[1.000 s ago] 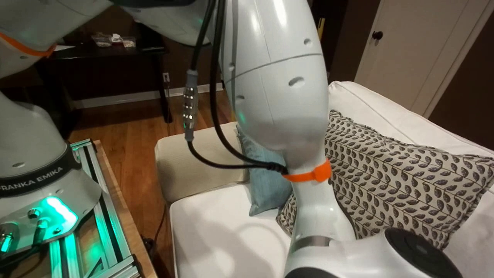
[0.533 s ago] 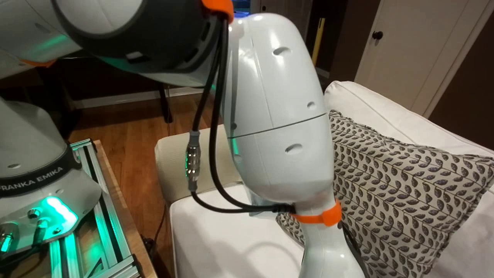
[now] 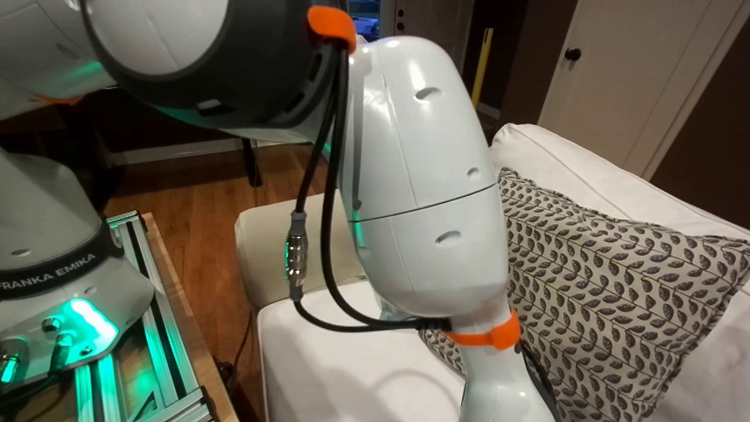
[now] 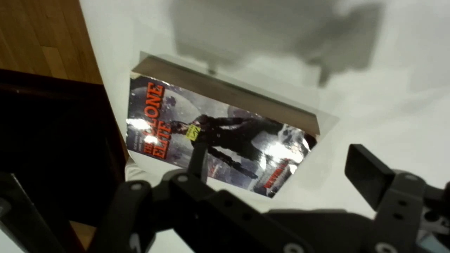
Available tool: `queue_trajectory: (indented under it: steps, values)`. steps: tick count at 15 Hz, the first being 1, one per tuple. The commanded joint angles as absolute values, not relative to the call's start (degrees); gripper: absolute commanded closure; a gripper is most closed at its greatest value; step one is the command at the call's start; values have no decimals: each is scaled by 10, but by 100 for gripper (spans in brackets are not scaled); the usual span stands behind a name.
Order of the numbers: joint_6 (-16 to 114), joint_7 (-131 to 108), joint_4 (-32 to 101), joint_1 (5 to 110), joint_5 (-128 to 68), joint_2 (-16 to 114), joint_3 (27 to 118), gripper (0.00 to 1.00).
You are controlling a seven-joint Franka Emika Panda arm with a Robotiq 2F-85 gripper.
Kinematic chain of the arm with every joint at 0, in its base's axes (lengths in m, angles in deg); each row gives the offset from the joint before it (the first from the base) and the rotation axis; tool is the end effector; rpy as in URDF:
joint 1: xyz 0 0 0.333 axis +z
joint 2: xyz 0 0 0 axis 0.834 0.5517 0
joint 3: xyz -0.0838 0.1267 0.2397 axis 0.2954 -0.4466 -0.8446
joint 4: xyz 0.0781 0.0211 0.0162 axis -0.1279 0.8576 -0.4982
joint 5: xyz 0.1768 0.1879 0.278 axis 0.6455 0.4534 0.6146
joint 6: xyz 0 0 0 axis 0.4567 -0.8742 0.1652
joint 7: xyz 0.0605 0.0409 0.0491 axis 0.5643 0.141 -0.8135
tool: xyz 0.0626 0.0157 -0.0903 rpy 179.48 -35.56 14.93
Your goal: Move the book to the left
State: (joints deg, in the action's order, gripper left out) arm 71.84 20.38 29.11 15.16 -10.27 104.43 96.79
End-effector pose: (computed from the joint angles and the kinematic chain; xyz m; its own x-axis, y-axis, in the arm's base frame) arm 0.2356 -0.5879 -0.0169 -0.1705 -0.9411 0.2919 -0.9526 0.2333 0.1955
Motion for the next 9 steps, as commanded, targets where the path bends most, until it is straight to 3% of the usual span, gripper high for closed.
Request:
queue_trajectory:
  steps: [1,9]
  values:
    - [769,234,238,150,-91,1094,975,0]
    - [742,287,142,135,-101,1173,992,0]
